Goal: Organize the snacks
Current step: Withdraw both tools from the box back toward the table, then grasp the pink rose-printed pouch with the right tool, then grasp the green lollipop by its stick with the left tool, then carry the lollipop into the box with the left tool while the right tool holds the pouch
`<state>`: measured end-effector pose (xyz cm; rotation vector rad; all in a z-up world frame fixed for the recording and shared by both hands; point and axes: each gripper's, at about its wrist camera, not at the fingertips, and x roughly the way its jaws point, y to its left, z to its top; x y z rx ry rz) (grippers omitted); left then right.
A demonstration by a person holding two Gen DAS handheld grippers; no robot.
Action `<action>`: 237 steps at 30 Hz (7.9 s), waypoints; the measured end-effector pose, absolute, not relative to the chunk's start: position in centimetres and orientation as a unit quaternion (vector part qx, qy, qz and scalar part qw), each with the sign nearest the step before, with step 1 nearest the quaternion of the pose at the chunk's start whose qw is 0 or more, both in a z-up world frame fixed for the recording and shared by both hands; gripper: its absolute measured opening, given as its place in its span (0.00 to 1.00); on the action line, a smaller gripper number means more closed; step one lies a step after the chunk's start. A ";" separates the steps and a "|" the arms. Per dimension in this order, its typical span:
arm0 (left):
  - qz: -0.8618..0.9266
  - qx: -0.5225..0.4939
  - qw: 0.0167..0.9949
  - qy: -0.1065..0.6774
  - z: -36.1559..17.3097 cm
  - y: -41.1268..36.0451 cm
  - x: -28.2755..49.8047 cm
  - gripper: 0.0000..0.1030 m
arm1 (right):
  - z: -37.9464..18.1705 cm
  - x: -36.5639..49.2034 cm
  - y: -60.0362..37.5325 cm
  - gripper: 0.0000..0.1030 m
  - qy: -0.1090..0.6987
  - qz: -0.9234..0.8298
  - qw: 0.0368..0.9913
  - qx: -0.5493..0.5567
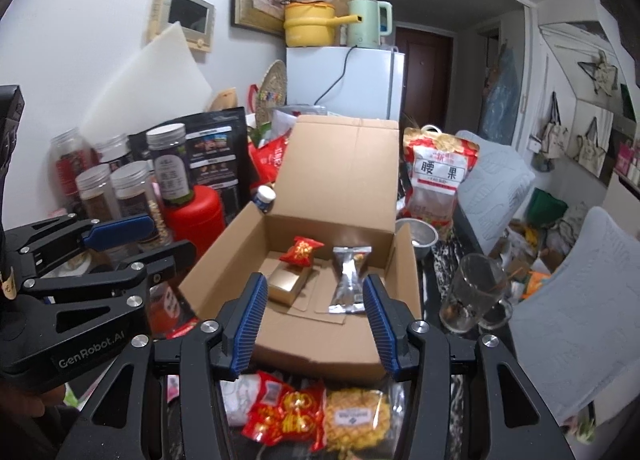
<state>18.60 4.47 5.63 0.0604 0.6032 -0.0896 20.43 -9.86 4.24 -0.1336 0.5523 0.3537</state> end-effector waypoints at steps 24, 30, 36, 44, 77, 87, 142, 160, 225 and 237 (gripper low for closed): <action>-0.067 0.011 0.932 0.355 0.4 5.9 11.2 0.45 | -0.6 12.5 -9.8 0.56 0.290 0.185 0.937 -0.065; -0.054 0.005 0.928 0.369 -1.9 6.7 10.3 0.45 | -2.6 12.2 -10.0 0.56 0.309 0.186 0.931 -0.050; -0.045 -0.013 0.919 0.392 -4.2 8.0 9.9 0.45 | -5.0 12.2 -9.8 0.56 0.333 0.195 0.922 -0.040; -0.014 -0.009 0.912 0.411 -6.6 10.1 9.2 0.45 | -7.5 12.2 -7.7 0.56 0.358 0.223 0.905 -0.044; 0.055 -0.055 0.905 0.418 -9.9 21.6 7.4 0.45 | -15.5 17.9 7.6 0.73 0.483 0.230 0.844 -0.050; 0.033 -0.059 0.907 0.416 -9.6 21.0 8.1 0.45 | -16.1 17.0 9.6 0.48 0.442 0.249 0.850 -0.145; 0.032 -0.026 0.891 0.452 -14.6 14.2 17.4 0.25 | -11.4 12.8 -5.0 0.20 0.385 0.271 0.882 -0.001; -0.059 0.026 0.885 0.462 -14.6 8.4 13.2 0.25 | -11.3 10.8 -8.4 0.20 0.384 0.229 0.894 0.023; -0.088 -0.016 0.960 0.265 3.0 4.7 26.6 0.25 | 0.2 28.0 -11.8 0.20 0.290 0.247 0.924 0.030; -0.082 -0.015 0.964 0.252 3.0 4.4 32.9 0.25 | 0.6 35.8 -11.4 0.21 0.286 0.248 0.926 0.023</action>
